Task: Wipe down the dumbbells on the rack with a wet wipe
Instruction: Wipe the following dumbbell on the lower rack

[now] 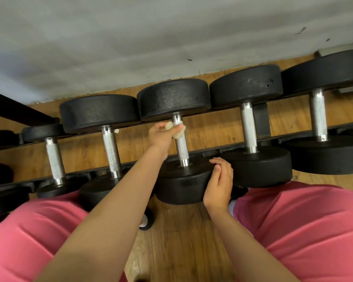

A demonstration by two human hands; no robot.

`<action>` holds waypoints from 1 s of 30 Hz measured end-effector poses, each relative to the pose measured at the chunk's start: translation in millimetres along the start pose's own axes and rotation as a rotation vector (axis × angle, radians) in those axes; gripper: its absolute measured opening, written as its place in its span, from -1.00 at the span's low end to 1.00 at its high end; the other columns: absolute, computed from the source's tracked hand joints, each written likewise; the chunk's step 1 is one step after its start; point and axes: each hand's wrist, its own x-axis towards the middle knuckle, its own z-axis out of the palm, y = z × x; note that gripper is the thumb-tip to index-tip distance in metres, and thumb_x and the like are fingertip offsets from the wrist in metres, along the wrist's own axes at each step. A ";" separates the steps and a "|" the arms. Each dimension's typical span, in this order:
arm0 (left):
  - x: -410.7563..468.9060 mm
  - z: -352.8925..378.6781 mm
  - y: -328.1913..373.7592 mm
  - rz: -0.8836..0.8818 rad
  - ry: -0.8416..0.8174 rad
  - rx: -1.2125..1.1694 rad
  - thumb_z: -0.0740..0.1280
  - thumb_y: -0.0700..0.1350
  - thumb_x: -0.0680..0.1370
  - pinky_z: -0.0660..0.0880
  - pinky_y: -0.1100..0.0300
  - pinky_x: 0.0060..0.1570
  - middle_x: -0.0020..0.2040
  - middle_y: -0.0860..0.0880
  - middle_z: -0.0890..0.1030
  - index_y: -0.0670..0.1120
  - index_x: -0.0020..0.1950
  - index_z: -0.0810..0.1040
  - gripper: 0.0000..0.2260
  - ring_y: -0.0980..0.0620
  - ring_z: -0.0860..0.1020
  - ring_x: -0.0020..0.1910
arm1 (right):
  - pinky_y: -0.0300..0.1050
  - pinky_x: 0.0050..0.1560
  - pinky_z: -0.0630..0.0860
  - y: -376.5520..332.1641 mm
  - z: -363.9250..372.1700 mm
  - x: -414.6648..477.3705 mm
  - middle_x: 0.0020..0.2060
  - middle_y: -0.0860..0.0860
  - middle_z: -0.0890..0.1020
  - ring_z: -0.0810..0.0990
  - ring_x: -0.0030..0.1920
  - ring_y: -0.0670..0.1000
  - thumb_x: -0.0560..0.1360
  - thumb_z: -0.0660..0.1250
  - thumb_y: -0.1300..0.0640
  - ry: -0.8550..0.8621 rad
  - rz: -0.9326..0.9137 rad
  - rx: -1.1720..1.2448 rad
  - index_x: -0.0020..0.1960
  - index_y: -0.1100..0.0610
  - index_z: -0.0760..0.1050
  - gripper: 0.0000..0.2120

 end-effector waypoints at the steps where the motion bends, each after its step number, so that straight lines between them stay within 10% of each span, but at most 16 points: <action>1: 1.4 5.6 5.0 0.005 0.022 -0.018 0.59 -0.17 0.35 0.51 0.02 0.23 0.02 -0.05 0.62 -0.06 -0.05 0.52 -0.70 -0.05 0.61 0.10 | -0.40 0.25 0.25 0.5 -0.1 -0.2 0.05 -0.13 0.51 0.43 0.23 -0.11 0.60 0.00 0.11 0.002 0.001 0.002 0.05 0.05 0.49 -0.72; 10: -18.1 28.4 4.2 0.036 0.181 -0.275 0.50 -0.18 0.45 0.49 0.40 -0.29 -0.12 0.04 0.61 -0.13 0.07 0.51 -0.74 0.17 0.59 -0.16 | -0.45 0.22 0.22 -0.3 0.7 0.2 0.04 -0.10 0.53 0.45 0.20 -0.10 0.57 -0.03 0.03 0.022 -0.023 0.009 0.04 0.10 0.51 -0.65; 16: -14.4 6.1 -6.7 0.142 0.094 0.133 0.42 -0.06 0.54 0.54 0.10 0.12 -0.12 0.04 0.58 -0.10 -0.05 0.49 -0.84 0.10 0.56 -0.06 | -0.46 0.22 0.22 -0.1 0.4 -0.1 0.04 -0.12 0.52 0.44 0.23 -0.10 0.57 -0.03 0.02 0.020 -0.020 0.020 0.05 0.11 0.51 -0.64; 21: -27.3 -12.1 -20.6 0.220 -0.036 0.464 0.45 -0.01 0.50 0.48 0.36 -0.21 -0.16 0.02 0.56 -0.11 -0.07 0.46 -0.76 0.11 0.53 -0.17 | -0.49 0.19 0.21 -0.9 0.2 0.6 0.05 -0.11 0.52 0.44 0.20 -0.11 0.59 0.01 0.12 0.008 -0.009 0.002 0.05 0.12 0.52 -0.70; 26: -35.6 -30.4 -28.6 0.182 -0.243 0.823 0.55 -0.07 0.40 0.45 0.21 -0.21 -0.14 0.00 0.57 -0.05 -0.18 0.46 -0.74 0.02 0.54 -0.12 | -0.51 0.14 0.21 -3.4 -0.7 1.2 0.02 -0.08 0.52 0.42 0.12 -0.13 0.58 0.02 0.15 0.007 -0.019 -0.019 0.04 0.15 0.52 -0.71; 30: -61.1 -46.4 -23.5 0.241 -0.216 0.671 0.53 -0.16 0.43 0.50 0.20 -0.13 -0.09 -0.07 0.61 -0.13 -0.10 0.52 -0.80 0.02 0.57 -0.09 | -0.54 0.08 0.20 -4.9 -2.1 1.1 -0.02 -0.07 0.51 0.40 0.08 -0.14 0.61 0.05 0.22 -0.003 -0.007 -0.045 0.03 0.15 0.51 -0.75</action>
